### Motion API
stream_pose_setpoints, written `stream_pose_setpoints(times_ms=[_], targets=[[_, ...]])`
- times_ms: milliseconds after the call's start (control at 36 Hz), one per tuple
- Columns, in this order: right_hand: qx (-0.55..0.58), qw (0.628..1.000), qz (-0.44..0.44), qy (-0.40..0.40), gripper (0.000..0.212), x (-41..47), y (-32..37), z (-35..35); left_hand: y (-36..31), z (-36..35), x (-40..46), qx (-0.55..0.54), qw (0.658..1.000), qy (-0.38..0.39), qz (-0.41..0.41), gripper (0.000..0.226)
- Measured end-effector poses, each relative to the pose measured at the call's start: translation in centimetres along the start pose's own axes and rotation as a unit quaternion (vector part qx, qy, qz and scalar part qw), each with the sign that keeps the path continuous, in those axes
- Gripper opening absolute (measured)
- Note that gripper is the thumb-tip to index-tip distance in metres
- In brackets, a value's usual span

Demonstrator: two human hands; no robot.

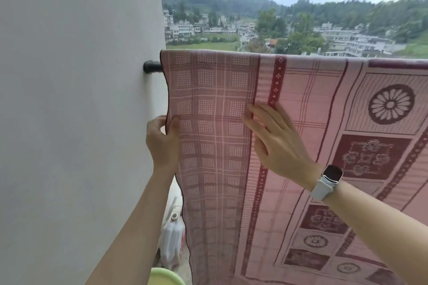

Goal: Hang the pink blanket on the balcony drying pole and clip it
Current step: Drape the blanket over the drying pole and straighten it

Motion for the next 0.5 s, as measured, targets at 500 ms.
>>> stream_pose_setpoints(times_ms=[500], targets=[[-0.078,0.992,-0.082,-0.051,0.046,-1.0,-11.9,8.5,-16.2,-14.5,-4.8,0.394,0.792,0.173,-0.434,0.050]])
Point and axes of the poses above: each hand's wrist, its own x-axis towards the middle knuckle, its own z-axis out of the back of the hand, y = z × x, the point moved 4 cm from there along x, towards the middle knuckle, and after that the axes turned 2 degrees about y, right-handed, at the moved point
